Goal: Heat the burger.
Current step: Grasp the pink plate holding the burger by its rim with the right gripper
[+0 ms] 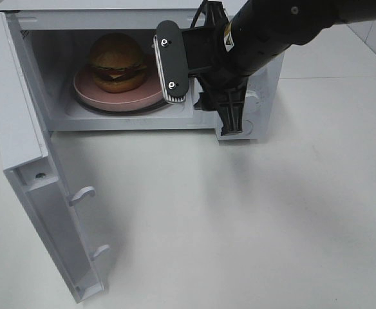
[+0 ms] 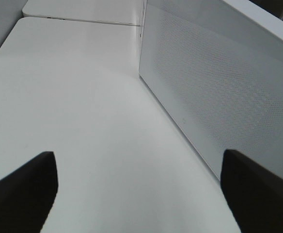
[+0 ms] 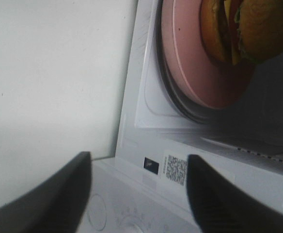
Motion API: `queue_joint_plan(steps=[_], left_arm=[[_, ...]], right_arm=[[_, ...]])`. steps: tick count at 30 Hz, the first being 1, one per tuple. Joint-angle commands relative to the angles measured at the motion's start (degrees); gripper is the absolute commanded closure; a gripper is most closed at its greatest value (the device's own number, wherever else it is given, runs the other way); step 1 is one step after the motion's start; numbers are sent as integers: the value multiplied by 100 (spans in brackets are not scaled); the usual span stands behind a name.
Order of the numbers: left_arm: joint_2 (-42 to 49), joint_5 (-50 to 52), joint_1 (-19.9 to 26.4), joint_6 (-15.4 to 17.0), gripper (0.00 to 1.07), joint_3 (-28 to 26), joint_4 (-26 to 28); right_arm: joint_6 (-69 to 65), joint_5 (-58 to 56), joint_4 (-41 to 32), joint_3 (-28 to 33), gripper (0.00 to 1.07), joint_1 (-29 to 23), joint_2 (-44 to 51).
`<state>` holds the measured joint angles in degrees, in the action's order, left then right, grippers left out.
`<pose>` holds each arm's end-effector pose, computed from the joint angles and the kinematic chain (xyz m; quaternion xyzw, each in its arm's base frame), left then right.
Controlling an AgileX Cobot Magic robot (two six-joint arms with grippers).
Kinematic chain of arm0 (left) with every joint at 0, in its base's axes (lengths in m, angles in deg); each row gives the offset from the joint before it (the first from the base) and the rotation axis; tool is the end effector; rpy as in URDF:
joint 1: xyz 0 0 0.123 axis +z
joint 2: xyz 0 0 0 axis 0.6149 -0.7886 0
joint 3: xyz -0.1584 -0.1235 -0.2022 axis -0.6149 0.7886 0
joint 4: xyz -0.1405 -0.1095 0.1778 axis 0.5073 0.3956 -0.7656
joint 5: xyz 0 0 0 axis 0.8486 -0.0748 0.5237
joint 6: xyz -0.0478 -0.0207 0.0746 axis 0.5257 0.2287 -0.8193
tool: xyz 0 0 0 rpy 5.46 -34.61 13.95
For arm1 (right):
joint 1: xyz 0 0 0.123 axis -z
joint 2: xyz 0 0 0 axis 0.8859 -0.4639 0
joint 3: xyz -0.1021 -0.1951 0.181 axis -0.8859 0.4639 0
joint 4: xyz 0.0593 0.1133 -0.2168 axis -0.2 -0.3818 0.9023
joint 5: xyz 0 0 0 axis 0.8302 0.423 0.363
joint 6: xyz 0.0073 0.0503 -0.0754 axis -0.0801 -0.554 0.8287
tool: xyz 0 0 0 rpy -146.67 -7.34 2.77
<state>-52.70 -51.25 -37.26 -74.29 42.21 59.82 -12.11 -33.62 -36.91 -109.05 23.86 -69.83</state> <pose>-0.0087 -0.0075 0.2825 0.0009 0.8482 -0.0411 0.5281 0.3154 0.2364 0.2413 -0.7334 0.5587 -0.1589 0.3530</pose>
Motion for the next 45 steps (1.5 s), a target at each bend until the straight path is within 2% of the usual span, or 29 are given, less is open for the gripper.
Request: queue_joint_plan(steps=[1,2,3,13,15,18,20,25,36,45], left_arm=[[46,0,6,46,23,23,23],[46,0,6,46,23,23,23],[46,0,6,46,23,23,23],[46,0,6,46,23,23,23],[46,0,6,46,23,23,23],[46,0,6,46,23,23,23],[46,0,6,46,23,23,23],[46,0,6,46,23,23,23],[46,0,6,46,23,23,23],[46,0,6,46,23,23,23]], right_arm=[[-155,218,52,-86,12,-46,-172],[-155,218,52,-86,12,-46,-172],[-132,292,52,-86,6,-46,-275],[-115,401,143,-327,12,-46,-768],[-115,390,172,-665,13,-74,-1020],[-115,384,189,-751,13,-92,-1083],[-143,355,206,-1094,14,-115,-1409],[-160,241,189,-1461,17,-149,-1748],[-160,189,189,-2378,28,-172,-2458],[-160,-46,189,-3008,28,-172,-2911]])
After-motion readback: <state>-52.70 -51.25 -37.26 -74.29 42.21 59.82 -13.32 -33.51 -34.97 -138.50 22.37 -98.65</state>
